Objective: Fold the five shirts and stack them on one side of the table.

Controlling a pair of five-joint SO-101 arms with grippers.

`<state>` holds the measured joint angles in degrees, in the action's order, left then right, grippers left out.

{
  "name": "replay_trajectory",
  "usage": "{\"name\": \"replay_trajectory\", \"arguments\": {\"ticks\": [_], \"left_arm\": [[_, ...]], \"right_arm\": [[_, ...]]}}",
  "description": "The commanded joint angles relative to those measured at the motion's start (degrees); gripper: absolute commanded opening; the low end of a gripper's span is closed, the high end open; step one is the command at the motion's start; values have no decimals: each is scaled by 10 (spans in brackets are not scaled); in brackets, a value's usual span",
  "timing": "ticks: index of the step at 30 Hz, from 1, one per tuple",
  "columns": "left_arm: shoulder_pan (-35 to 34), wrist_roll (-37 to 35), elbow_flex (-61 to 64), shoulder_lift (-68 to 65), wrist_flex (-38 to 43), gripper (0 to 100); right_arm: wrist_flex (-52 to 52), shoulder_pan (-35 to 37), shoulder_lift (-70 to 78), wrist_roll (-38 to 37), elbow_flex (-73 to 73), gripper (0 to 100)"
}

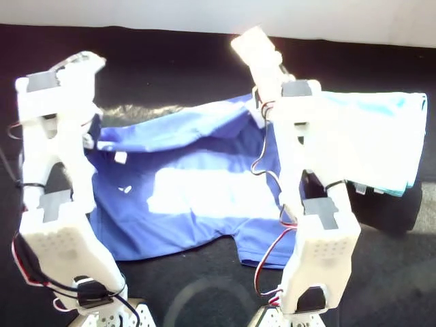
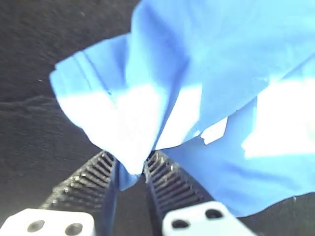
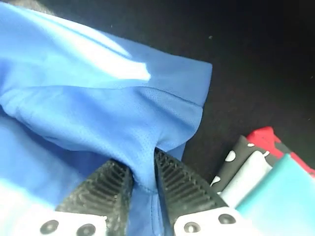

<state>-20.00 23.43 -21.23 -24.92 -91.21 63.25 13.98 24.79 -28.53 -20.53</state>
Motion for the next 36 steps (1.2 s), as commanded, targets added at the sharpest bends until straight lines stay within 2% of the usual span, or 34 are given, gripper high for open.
{"name": "replay_trajectory", "arguments": {"ticks": [1, 8, 11, 15, 21, 25, 32, 36], "left_arm": [[22, 0, -19, -21, -23, 10], [22, -1, -24, -67, -27, 10], [22, -1, -22, -52, -28, 10], [20, -2, -20, -18, -40, 10], [0, 1, -18, 34, -69, 10], [-19, 24, -5, 51, -85, 10], [-22, 41, 127, 115, -80, 10], [-21, 46, 153, 167, -77, 10]], "right_arm": [[12, -7, 15, -1, -1, 7], [18, -17, 51, 0, -7, 7], [15, -26, 47, 27, -9, 7], [23, -39, 7, 59, -8, 7], [76, -44, -92, 62, 2, 7], [81, -44, -175, 61, 105, 7], [-24, -44, -378, 59, 393, 7], [-33, -44, -488, 58, 485, 7]]}}
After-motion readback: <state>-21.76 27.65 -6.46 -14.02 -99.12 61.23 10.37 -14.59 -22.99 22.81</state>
